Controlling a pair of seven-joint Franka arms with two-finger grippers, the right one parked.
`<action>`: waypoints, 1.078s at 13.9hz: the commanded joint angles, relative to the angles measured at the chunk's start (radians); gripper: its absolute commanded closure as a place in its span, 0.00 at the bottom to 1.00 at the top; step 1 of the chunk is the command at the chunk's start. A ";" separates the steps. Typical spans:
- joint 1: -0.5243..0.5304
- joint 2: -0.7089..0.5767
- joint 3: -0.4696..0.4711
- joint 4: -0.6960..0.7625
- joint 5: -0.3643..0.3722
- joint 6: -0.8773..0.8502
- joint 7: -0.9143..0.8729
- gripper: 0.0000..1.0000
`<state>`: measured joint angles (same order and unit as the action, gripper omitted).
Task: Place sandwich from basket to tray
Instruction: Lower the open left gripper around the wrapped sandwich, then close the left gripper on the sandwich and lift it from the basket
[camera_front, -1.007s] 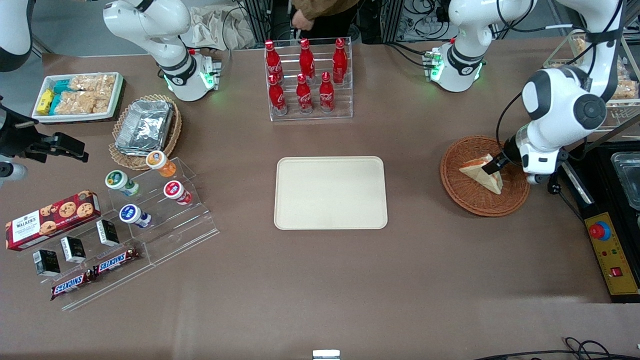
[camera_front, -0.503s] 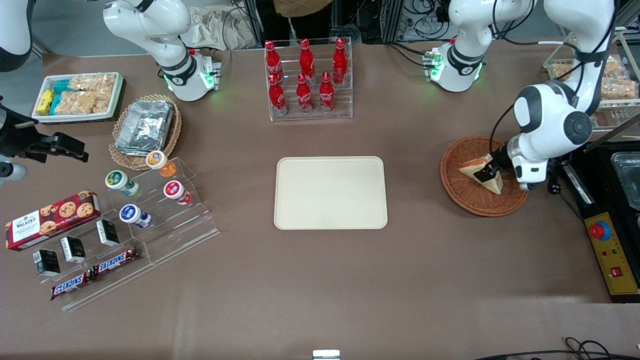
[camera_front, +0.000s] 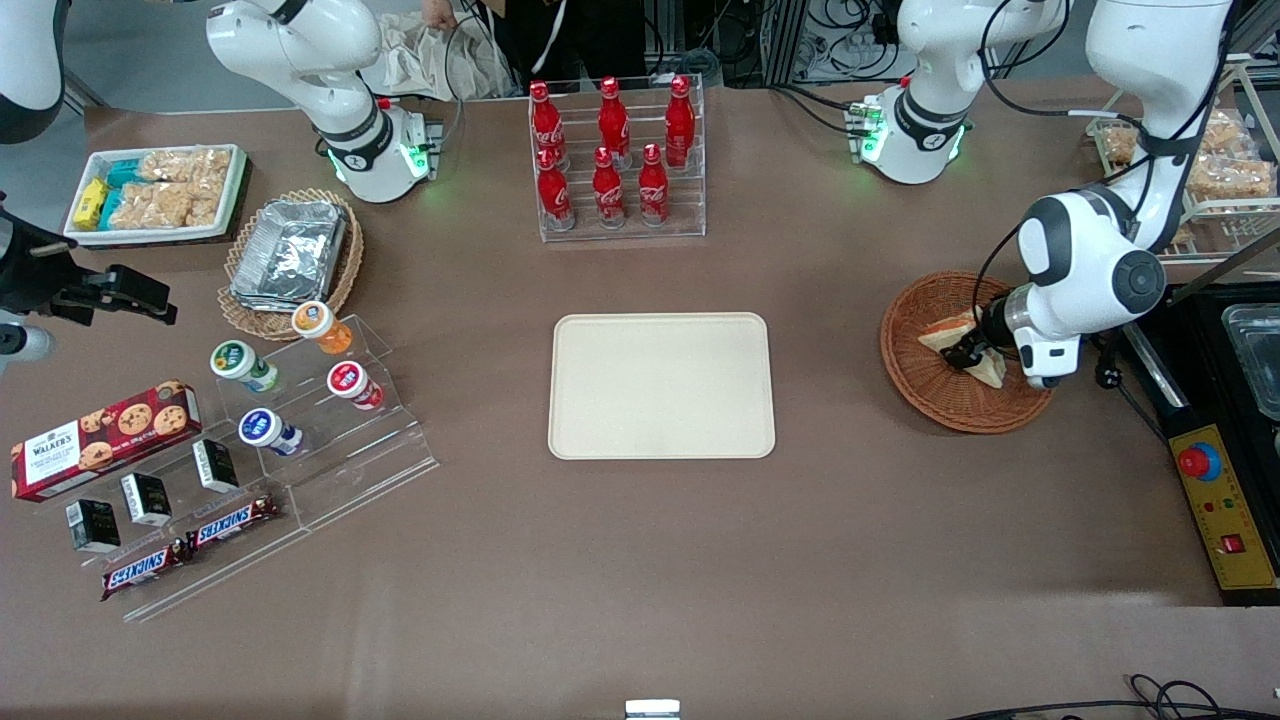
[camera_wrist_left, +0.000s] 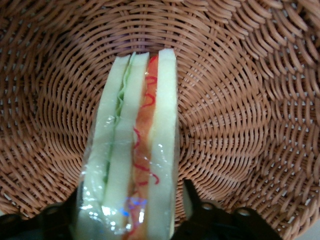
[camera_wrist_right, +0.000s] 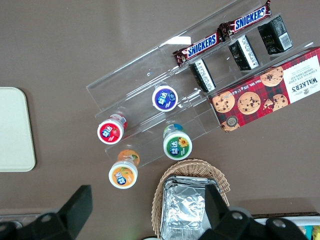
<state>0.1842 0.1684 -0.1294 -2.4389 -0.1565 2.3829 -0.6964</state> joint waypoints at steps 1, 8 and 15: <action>0.011 -0.007 -0.010 0.012 -0.014 -0.002 -0.011 0.69; 0.009 -0.112 -0.010 0.112 0.003 -0.232 -0.003 0.71; -0.014 -0.136 -0.026 0.430 0.080 -0.608 0.012 0.70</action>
<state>0.1815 0.0324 -0.1408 -2.1089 -0.1148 1.8749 -0.6891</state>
